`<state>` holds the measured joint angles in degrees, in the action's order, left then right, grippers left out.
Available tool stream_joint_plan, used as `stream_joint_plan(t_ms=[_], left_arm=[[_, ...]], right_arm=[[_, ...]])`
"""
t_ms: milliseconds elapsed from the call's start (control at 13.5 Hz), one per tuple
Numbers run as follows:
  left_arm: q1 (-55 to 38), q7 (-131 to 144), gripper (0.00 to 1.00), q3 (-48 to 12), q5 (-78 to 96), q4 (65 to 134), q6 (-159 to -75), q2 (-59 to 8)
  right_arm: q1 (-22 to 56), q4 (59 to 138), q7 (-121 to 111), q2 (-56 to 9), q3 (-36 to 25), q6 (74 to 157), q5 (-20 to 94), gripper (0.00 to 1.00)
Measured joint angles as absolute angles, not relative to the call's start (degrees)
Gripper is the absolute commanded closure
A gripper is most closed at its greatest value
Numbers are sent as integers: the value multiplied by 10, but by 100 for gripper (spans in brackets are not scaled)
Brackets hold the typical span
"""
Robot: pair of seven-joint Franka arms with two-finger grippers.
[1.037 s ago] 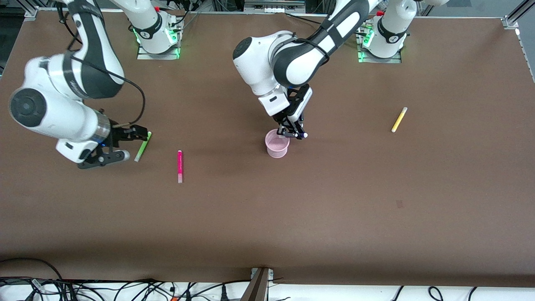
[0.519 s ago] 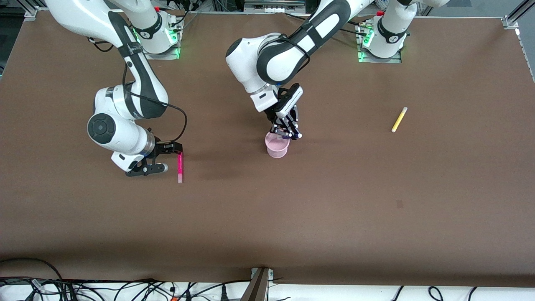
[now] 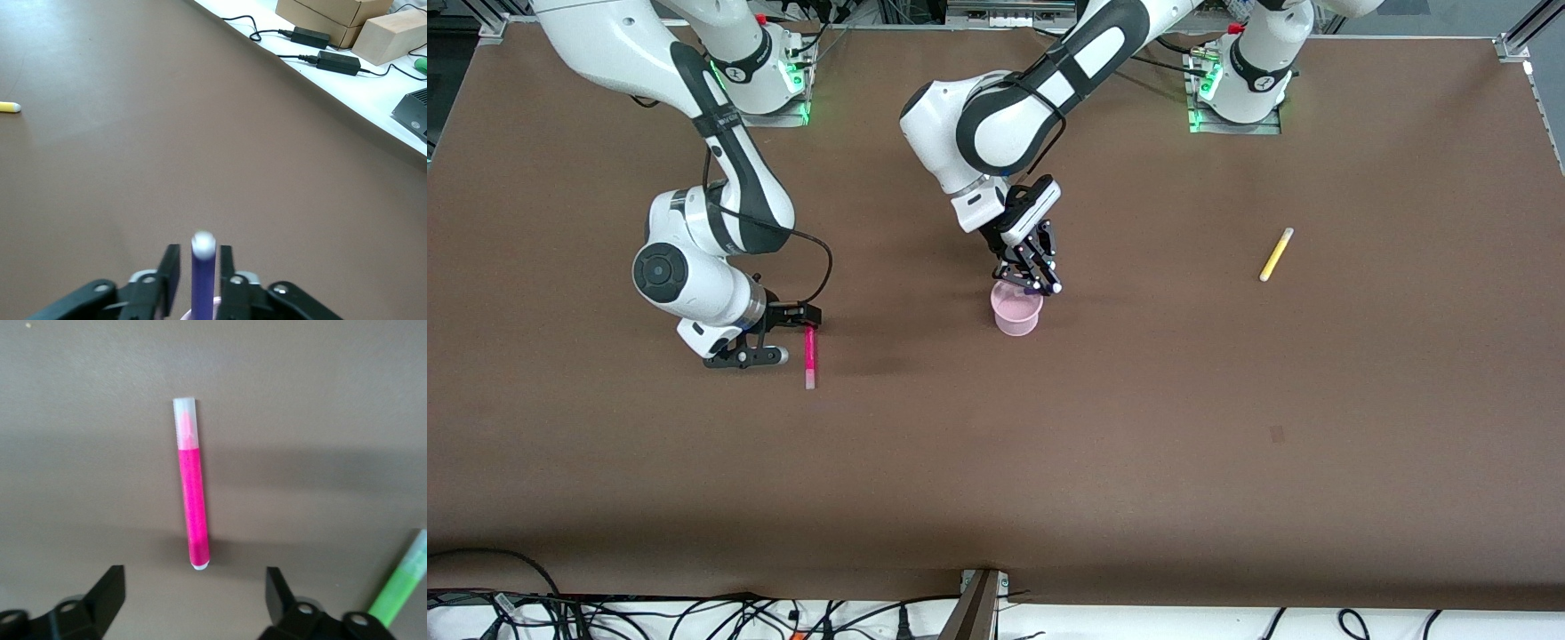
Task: Organize pens into pink holder with both arms
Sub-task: 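Drop the purple pen into the cup while the right gripper nears the magenta pen, then grasp the magenta pen with the right gripper while the left gripper withdraws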
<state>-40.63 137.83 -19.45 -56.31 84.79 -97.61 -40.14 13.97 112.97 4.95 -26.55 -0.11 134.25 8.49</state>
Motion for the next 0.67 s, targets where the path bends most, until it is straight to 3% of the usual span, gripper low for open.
stream_joint_plan(t_ms=[74,296,370,519,667], left_arm=[[-407,1378,21,-193,-563,847,-976,-402],[-406,1363,20,-189,-564,824,-976,-401],[-404,1346,18,-187,-563,807,-975,-400],[-378,1284,2,-186,-537,775,-969,-386],[-330,1182,0,-187,-472,760,-968,-356]], right_arm=[[140,1138,50,-269,-1,1356,87,25],[140,1153,50,-275,-1,1376,87,40],[140,1154,51,-276,-1,1377,90,42],[140,1155,51,-278,-1,1380,104,46],[140,1156,51,-285,-1,1392,109,46]])
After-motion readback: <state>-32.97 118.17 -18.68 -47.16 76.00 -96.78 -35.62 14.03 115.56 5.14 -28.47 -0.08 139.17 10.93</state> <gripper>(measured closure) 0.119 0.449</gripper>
